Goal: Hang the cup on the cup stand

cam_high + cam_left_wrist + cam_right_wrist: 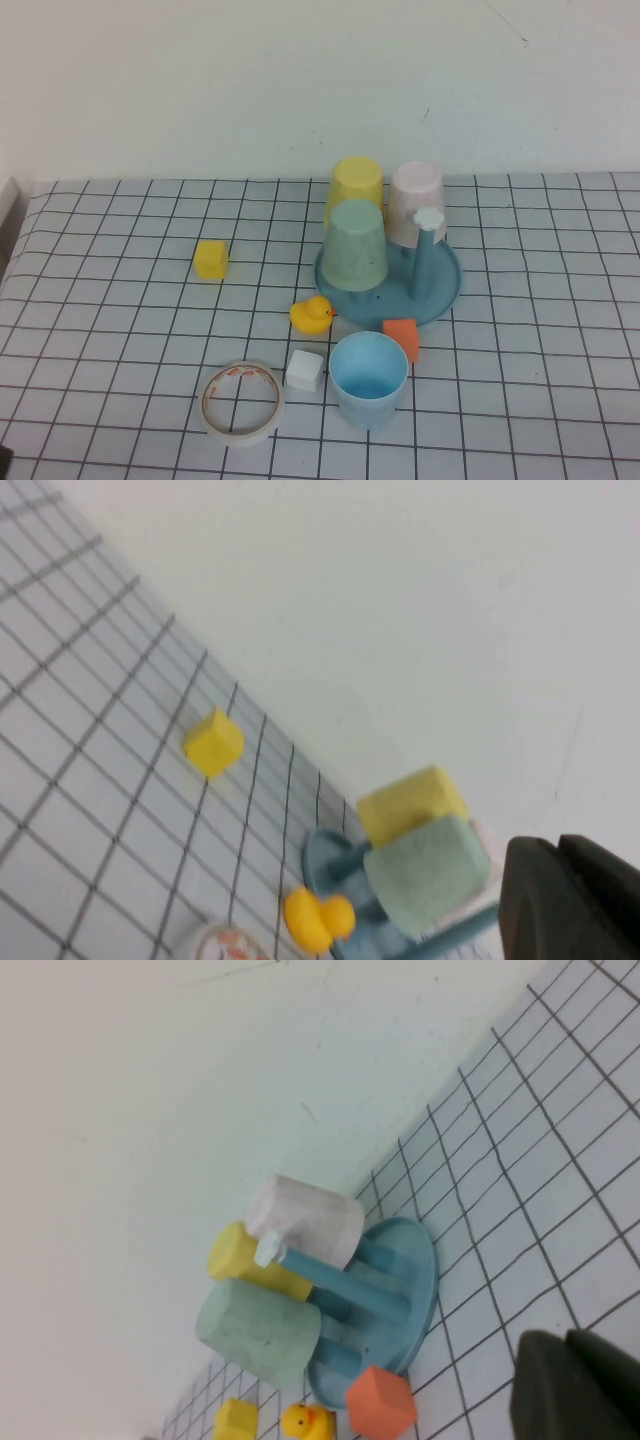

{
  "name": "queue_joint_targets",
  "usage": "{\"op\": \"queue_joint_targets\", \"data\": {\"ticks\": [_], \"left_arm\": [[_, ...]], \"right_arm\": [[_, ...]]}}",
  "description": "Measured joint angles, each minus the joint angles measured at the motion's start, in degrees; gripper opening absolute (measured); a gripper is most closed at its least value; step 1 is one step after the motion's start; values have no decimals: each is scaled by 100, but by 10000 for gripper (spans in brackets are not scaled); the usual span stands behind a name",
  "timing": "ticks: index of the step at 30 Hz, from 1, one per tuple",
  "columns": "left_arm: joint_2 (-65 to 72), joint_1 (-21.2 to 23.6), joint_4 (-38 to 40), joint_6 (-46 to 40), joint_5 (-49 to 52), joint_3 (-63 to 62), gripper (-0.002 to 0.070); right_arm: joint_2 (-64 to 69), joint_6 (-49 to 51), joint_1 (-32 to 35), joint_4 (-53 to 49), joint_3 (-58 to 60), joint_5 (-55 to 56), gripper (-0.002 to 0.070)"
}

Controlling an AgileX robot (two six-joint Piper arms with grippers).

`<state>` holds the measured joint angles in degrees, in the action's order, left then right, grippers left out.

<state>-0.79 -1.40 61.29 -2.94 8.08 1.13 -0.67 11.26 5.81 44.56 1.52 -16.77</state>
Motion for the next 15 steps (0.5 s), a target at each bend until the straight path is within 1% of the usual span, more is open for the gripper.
{"op": "queue_joint_targets", "data": {"ticks": [2, 4, 6, 9, 11, 15], "left_arm": [[0, 0, 41, -114, -221, 0, -1], [0, 0, 41, -410, -335, 0, -1], [0, 0, 19, -933, -269, -53, -1], [122, 0, -191, -2020, 161, -520, -1], [516, 0, -582, -2474, 538, -1014, -1], [1751, 0, -1530, -2732, 1513, -2069, -1]], "right_arm": [[0, -49, 0, 57, 0, 0, -1], [0, -170, 0, 70, 0, 0, -1], [0, -502, 0, 70, 0, 0, -1], [0, -963, 0, 70, 0, 0, -1], [0, -1063, 0, 70, 0, -37, -1], [0, -1126, 0, 70, 0, -98, -1]]}}
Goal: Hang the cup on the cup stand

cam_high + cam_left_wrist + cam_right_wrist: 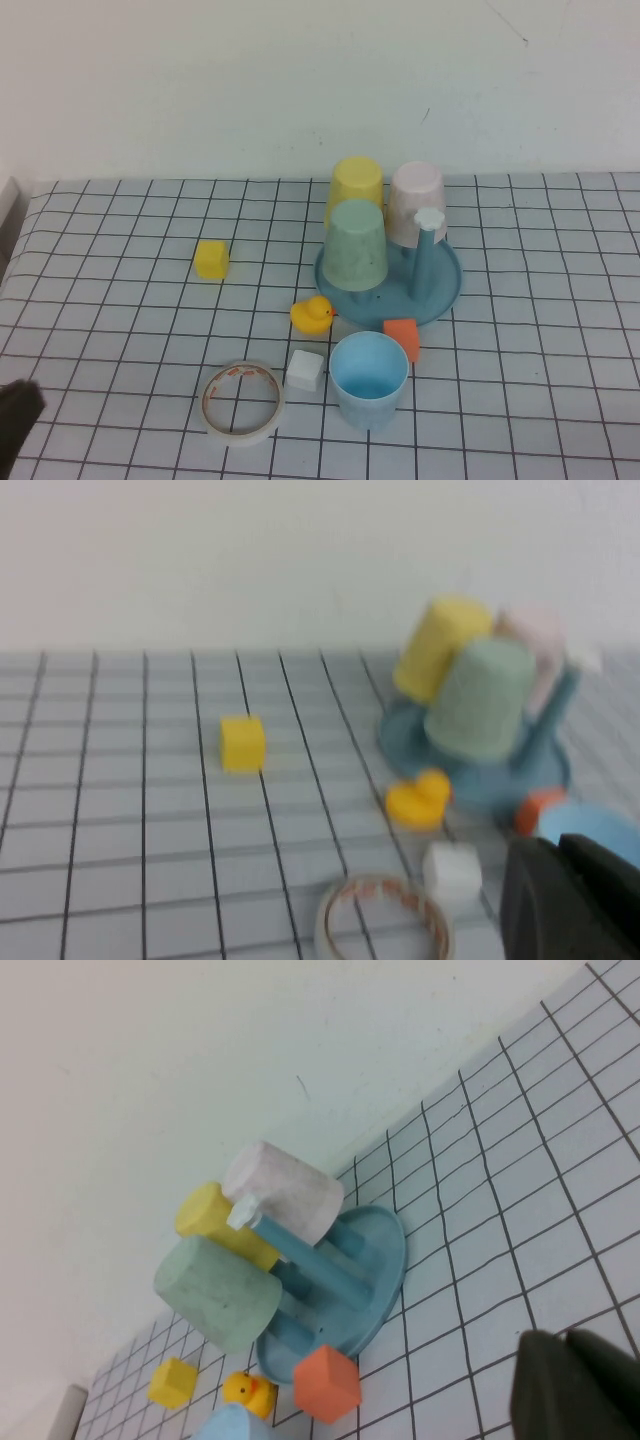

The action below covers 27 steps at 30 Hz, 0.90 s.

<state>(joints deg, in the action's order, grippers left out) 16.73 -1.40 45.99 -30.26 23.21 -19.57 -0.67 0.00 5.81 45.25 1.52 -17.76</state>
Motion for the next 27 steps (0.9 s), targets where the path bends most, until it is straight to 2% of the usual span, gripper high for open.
{"op": "queue_joint_targets", "data": {"ticks": [4, 9, 15, 17, 21, 27], "left_arm": [[1359, 0, -673, -267, 1008, -1159, -1], [3216, 0, -1142, -703, 2210, -2749, -1], [4648, -109, -1424, -714, 2772, -3769, -1], [5014, -316, -1774, -567, 2823, -4015, -1], [5669, -1083, -2695, 49, 2891, -4500, -1], [6728, -2513, -3913, 1058, 3100, -5314, -1]], "right_arm": [[0, -65, 0, 0, 0, -25, -1], [0, -138, 0, 0, 0, -49, -1], [0, -181, 0, 0, 0, -61, -1], [0, -196, 0, 0, 0, -61, -1], [0, -198, 0, 0, 0, -61, -1], [0, -208, 0, 0, 0, -63, -1]]}}
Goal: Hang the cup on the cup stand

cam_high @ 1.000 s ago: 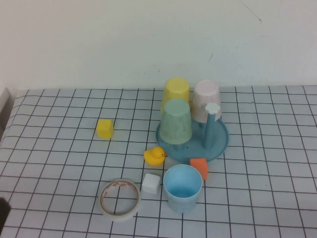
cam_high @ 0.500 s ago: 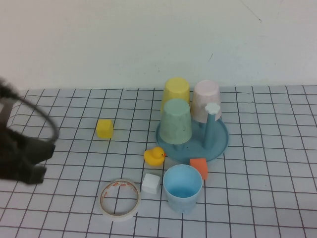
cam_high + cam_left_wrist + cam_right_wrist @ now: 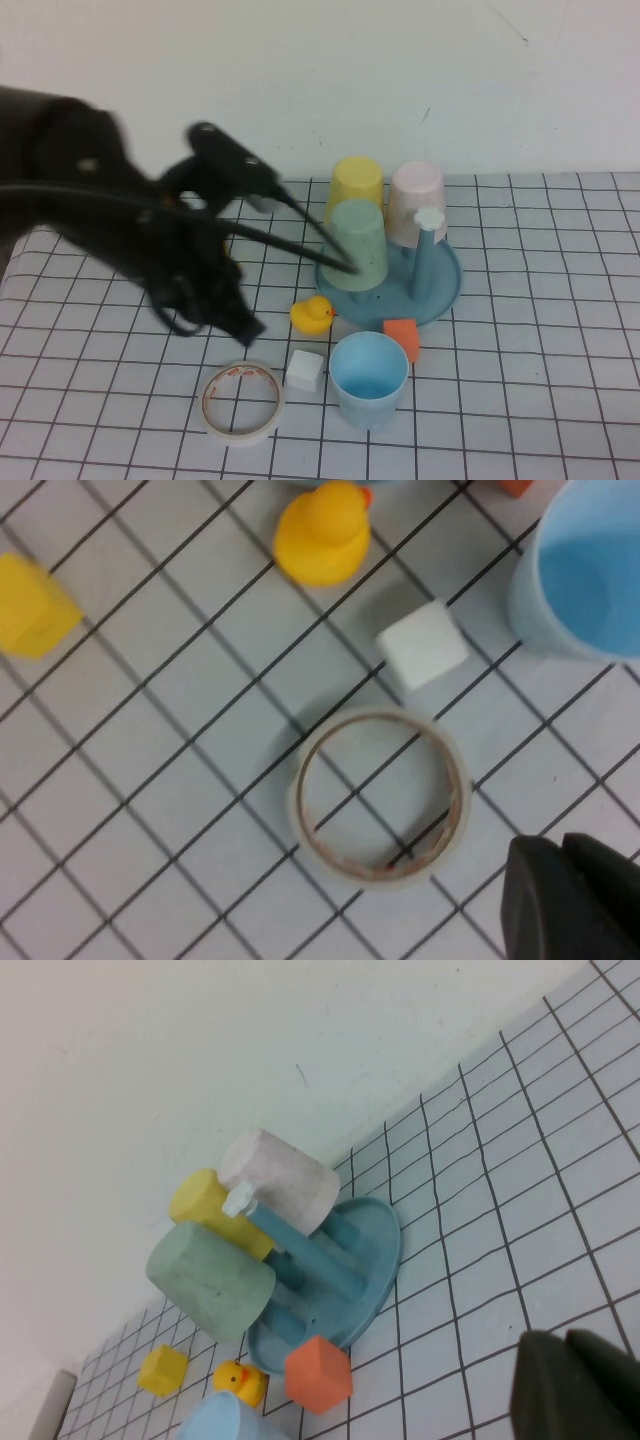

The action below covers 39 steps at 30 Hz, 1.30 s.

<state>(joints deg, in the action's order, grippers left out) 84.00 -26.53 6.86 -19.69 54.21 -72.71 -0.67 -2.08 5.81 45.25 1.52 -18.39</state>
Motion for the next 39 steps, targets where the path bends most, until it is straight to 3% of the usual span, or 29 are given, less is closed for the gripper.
{"op": "queue_joint_targets", "data": {"ticks": [8, 11, 13, 19, 22, 29, 39], "left_arm": [[1105, -846, -403, 549, 123, -894, 1], [1506, -1041, -509, 580, 229, -1180, 44], [1781, -1139, -523, 661, 280, -1331, 125], [2475, -1222, -552, 1561, 281, -1561, 500], [2753, -1146, -552, 1969, 196, -1618, 560], [3101, -899, -235, 2170, -115, -1660, 509], [3489, -899, -69, 2148, -300, -1695, 307]], "right_arm": [[0, 0, 0, 0, 0, -101, -1], [0, 0, 0, 9, 0, -117, -1], [0, 0, 0, 9, 0, -117, -1], [0, 0, 0, 9, 0, -129, -1], [0, 0, 0, 9, 0, -129, -1], [0, 0, 0, 9, 0, -129, -1], [0, -24, 0, 9, 0, -129, -1]]}}
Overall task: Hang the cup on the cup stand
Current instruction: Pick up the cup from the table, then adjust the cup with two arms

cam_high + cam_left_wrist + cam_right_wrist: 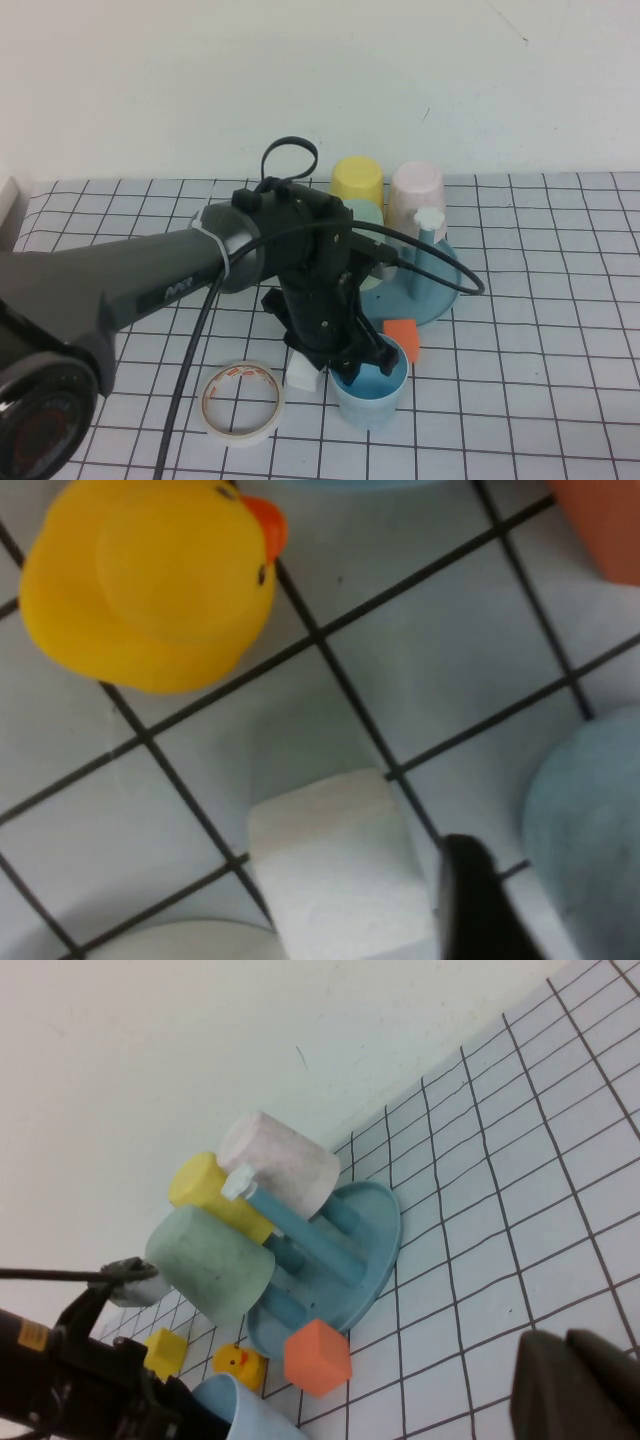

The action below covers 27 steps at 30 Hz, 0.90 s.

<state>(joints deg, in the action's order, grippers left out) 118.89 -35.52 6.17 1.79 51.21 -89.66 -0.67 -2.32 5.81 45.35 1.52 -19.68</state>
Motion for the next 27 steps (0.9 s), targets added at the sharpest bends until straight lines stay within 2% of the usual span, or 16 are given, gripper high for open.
{"op": "queue_joint_targets", "data": {"ticks": [2, 4, 7, 13, 20, 22, 27], "left_arm": [[42, 0, -112, 0, 0, 0, 228], [51, 0, -194, 0, -22, 0, 112], [54, 0, -236, -37, -29, 0, 35], [-172, 0, -252, -290, -29, -11, 13], [-1690, 0, -289, -1000, -187, 329, 12], [-2696, 0, -289, -1183, -520, 997, 11], [-4156, 0, -289, -1219, -1562, 2413, 11]], "right_arm": [[0, 0, 0, 0, 0, 0, -1], [0, -12, 0, 0, 0, 0, -1], [0, -35, 0, 0, 0, 0, -1], [0, -46, 0, 0, 0, 0, -1], [0, -57, 0, 12, 0, -68, -1], [0, -57, 0, 55, 0, -136, -1], [0, -118, 0, 186, 0, -267, -1]]}}
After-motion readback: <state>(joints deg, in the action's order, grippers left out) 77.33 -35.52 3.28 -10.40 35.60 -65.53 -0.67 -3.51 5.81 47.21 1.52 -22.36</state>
